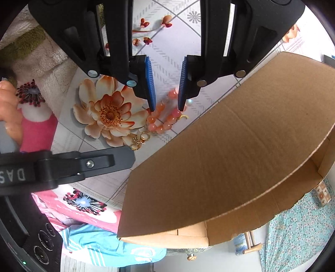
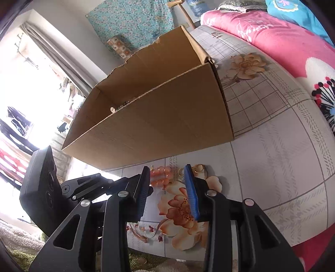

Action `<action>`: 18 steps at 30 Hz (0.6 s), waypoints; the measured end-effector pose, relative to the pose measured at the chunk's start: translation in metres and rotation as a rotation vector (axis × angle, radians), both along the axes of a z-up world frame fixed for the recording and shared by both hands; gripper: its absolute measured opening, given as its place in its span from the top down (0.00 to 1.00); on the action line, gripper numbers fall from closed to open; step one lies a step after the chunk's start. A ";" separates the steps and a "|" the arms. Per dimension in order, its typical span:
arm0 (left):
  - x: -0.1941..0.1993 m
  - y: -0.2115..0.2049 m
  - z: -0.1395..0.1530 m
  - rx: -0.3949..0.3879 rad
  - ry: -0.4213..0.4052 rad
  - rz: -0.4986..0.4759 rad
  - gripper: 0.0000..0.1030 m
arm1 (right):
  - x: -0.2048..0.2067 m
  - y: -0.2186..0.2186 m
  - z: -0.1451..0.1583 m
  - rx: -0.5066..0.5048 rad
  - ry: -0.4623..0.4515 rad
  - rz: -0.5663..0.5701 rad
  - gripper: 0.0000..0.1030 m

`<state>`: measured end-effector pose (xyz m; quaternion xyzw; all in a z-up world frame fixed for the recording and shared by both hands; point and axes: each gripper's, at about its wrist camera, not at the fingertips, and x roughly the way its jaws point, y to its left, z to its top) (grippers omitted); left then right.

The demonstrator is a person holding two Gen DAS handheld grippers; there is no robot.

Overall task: Organize jewelry
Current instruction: 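Move both grippers back out of the box to the charms on the sheet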

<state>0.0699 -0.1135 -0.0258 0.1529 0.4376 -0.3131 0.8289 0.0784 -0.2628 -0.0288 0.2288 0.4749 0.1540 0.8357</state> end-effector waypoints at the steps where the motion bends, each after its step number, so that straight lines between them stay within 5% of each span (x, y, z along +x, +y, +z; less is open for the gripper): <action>1: 0.000 -0.001 -0.001 0.005 0.001 -0.006 0.80 | -0.001 0.000 -0.001 0.002 0.001 -0.001 0.67; 5: -0.003 -0.004 -0.005 0.019 -0.007 -0.031 0.81 | -0.003 0.002 0.000 0.000 -0.005 -0.001 0.67; 7: -0.004 -0.005 -0.005 0.010 0.006 -0.039 0.92 | -0.003 0.002 0.001 0.000 -0.008 -0.003 0.67; 18: -0.039 0.037 0.020 -0.125 0.051 -0.069 0.92 | -0.008 -0.001 -0.001 0.002 0.000 -0.011 0.67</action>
